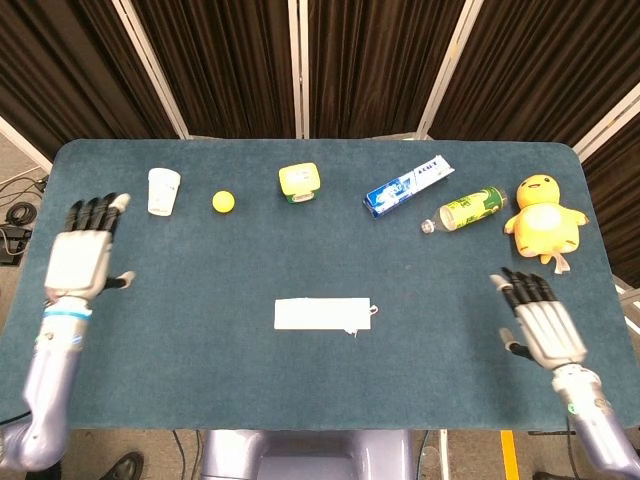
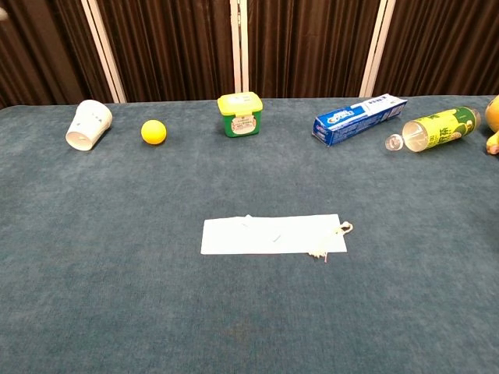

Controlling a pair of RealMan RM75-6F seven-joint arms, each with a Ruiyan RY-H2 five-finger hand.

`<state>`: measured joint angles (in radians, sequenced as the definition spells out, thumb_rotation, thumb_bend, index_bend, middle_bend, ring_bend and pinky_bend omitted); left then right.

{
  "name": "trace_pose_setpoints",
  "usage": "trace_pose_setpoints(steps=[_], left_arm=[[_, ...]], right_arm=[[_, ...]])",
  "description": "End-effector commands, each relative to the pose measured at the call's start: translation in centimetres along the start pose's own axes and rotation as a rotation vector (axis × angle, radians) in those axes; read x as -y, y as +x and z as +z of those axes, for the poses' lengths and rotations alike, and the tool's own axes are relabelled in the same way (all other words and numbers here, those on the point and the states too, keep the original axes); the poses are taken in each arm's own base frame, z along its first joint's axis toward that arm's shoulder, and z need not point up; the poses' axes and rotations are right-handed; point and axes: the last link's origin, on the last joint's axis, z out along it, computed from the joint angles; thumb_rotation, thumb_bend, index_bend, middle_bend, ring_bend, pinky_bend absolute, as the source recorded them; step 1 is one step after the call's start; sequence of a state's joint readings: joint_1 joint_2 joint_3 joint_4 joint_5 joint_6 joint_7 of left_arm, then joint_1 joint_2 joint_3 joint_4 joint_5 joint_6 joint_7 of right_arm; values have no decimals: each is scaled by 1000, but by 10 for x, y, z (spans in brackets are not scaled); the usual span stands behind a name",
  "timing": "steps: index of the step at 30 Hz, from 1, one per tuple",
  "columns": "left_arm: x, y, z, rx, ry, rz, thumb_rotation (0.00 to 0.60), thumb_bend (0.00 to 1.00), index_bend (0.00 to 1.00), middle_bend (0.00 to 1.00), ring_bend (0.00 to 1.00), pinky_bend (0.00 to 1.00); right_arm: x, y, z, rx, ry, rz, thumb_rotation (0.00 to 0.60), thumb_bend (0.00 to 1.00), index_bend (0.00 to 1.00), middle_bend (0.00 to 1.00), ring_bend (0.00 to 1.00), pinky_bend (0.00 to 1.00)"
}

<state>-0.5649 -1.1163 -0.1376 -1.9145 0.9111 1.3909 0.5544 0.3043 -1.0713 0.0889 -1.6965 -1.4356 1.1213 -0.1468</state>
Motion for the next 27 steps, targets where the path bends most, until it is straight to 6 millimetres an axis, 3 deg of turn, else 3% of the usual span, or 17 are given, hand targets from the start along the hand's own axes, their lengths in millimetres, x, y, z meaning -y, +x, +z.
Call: trace_pose_setpoints(steps=[1, 8, 19, 27], left_arm=[[22, 1, -26, 14, 56, 7, 600, 0, 0, 0, 0, 0], [43, -3, -51, 32, 93, -23, 600, 0, 0, 0, 0, 0], [47, -6, -49, 53, 75, -36, 600, 0, 0, 0, 0, 0], [49, -9, -46, 72, 75, -40, 600, 0, 0, 0, 0, 0]], right_arm=[[45, 0, 35, 111, 174, -33, 600, 490, 41, 0, 0, 0], [113, -13, 77, 229, 380, -95, 600, 613, 93, 0, 0, 0], [219, -33, 137, 265, 548, -104, 600, 742, 196, 0, 0, 0], [251, -41, 146, 258, 577, -127, 600, 755, 230, 0, 0, 0]])
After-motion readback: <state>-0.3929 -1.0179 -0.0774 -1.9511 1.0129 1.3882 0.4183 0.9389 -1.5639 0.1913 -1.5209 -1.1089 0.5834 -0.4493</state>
